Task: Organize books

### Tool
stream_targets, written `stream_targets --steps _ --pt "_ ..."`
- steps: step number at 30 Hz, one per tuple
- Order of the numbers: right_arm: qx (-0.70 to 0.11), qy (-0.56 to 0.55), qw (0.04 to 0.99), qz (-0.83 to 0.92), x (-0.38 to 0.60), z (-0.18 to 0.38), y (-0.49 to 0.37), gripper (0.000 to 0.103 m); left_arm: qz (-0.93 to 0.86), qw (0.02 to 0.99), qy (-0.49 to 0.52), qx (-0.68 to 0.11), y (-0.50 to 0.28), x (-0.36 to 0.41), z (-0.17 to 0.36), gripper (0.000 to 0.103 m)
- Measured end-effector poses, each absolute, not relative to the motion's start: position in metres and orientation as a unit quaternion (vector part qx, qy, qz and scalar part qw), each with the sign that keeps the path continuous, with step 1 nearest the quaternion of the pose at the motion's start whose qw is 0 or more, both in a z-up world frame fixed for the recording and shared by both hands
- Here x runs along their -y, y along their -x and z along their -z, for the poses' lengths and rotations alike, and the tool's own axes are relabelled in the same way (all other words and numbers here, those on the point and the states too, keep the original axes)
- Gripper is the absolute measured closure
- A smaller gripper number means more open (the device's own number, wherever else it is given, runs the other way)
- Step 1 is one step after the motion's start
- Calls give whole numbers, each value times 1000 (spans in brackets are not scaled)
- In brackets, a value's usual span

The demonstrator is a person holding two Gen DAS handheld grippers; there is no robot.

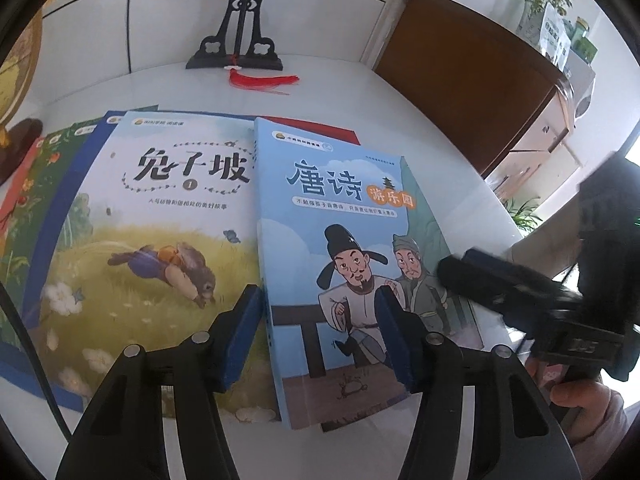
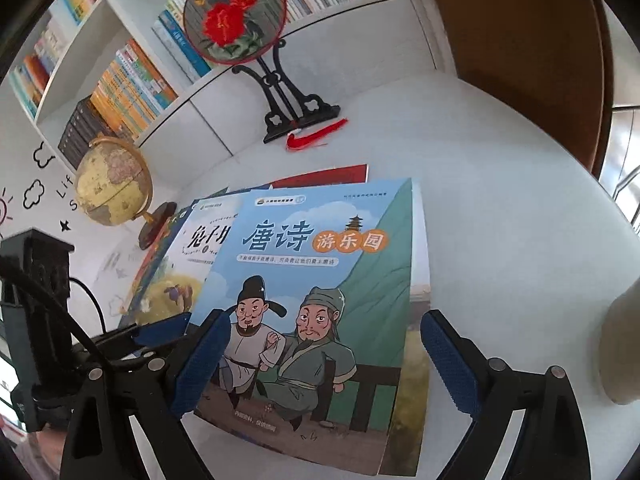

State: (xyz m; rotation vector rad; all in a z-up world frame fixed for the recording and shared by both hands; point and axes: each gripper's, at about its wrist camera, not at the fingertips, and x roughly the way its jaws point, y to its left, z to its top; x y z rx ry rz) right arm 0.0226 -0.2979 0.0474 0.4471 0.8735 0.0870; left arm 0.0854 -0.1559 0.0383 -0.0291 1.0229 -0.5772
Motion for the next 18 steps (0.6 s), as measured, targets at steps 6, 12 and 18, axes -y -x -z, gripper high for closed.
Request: stream_targets --steps 6,12,18 --pt "-431 -250 865 -60 301 -33 -33 2 273 834 14 -480 -91 151 -38 48" --pt "-429 -277 852 -113 284 -33 -43 1 228 842 26 -489 -89 111 -44 48" --pt "-426 -279 835 -209 238 -35 -53 3 182 852 68 -487 -95 55 -47 45"
